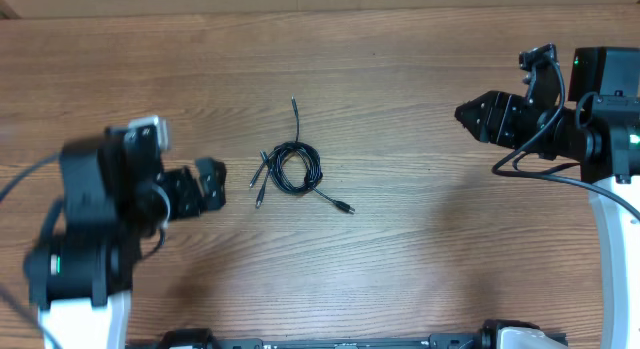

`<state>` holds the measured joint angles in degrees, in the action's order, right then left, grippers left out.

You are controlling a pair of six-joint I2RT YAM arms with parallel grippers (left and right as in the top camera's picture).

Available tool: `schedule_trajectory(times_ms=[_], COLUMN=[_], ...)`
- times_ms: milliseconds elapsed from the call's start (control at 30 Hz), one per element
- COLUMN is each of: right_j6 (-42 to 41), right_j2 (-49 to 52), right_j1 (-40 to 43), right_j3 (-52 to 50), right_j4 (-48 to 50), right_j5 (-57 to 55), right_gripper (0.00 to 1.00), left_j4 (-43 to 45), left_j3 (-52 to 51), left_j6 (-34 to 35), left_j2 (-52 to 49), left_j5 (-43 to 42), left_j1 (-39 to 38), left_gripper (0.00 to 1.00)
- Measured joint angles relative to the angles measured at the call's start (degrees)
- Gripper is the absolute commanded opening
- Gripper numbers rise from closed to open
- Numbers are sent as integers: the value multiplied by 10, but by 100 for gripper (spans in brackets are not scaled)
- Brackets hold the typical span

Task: Untangle cables
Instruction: 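Raise both arms and move grippers toward the black cable bundle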

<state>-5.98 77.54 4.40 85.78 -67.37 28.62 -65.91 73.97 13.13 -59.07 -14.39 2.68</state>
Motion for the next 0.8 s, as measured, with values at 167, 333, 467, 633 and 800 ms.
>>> schedule_trajectory(times_ms=[167, 333, 467, 633, 800], right_j6=[0, 0, 0, 0, 0], right_j2=[0, 0, 0, 2, 35], right_j1=[0, 0, 0, 0, 0], right_j3=[0, 0, 0, 0, 0], right_j4=[-24, -32, -30, -29, -25], right_j5=[23, 27, 29, 30, 31], right_gripper=[64, 68, 72, 73, 73], left_j4=[-23, -9, -2, 13, 52], left_j3=[30, 30, 31, 31, 31], left_j6=[0, 15, 35, 48, 46], left_j2=[-127, -226, -294, -379, -434], left_j5=[-26, -44, -52, -91, -103], left_j1=[-29, -37, -37, -38, -51], left_gripper=[99, 100, 100, 12, 47])
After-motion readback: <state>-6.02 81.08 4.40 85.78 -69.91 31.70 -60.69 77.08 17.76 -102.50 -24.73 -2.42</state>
